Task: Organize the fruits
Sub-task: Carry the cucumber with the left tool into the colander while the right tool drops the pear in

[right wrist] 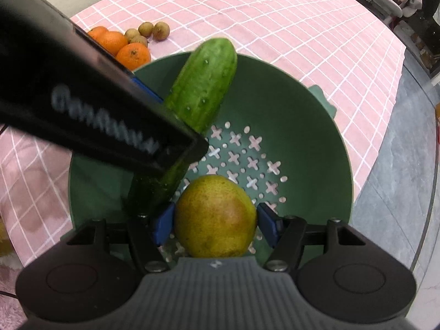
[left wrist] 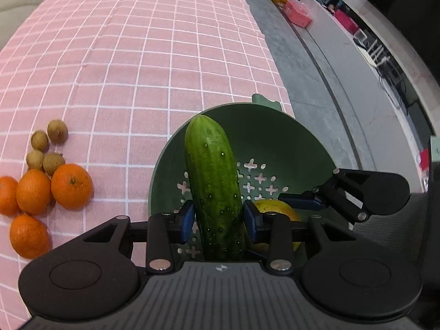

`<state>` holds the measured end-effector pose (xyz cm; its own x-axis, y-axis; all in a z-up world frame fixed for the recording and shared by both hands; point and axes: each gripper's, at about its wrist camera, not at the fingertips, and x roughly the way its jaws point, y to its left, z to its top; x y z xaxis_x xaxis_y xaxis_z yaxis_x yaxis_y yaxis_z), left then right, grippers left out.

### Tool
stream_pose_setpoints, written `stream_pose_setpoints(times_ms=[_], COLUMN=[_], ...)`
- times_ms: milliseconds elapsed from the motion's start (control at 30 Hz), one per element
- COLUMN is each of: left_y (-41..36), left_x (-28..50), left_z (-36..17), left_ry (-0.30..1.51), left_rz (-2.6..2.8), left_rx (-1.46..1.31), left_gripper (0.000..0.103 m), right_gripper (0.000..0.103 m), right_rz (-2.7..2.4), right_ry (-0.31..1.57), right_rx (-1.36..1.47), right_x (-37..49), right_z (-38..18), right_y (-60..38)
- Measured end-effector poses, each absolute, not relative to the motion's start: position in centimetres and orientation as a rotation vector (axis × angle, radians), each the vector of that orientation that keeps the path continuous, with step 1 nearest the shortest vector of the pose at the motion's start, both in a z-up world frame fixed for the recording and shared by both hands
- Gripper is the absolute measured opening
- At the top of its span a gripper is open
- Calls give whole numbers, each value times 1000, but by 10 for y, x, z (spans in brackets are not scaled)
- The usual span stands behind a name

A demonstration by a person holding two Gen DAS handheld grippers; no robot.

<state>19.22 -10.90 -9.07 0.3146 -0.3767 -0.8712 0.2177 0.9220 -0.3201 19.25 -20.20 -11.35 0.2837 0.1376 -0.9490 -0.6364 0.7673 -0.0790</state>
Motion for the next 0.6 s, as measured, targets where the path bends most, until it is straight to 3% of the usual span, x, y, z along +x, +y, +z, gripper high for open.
stream_pose_setpoints(times_ms=[233,333,400,600], left_y=[-109,-107,-102,-88], left_x=[188,188,185,173], left_z=[-89,-87,-82,-51], left_ry=[1178,1170,1156,1085], left_rz=[-399,-398,-406,-424], left_rx=[-124,-125,-149,-153], left_gripper=[45,52,61,65], right_gripper=[64,78,78,80], right_rz=[531,517,507,397], right_ry=[1168,1137,1121,1038], right_rx=[-512,-515,-527,-587], right_x=[192,190,188,177], right_z=[-110,-98,-90,-67], right_y=[-204,-204,-203,-196])
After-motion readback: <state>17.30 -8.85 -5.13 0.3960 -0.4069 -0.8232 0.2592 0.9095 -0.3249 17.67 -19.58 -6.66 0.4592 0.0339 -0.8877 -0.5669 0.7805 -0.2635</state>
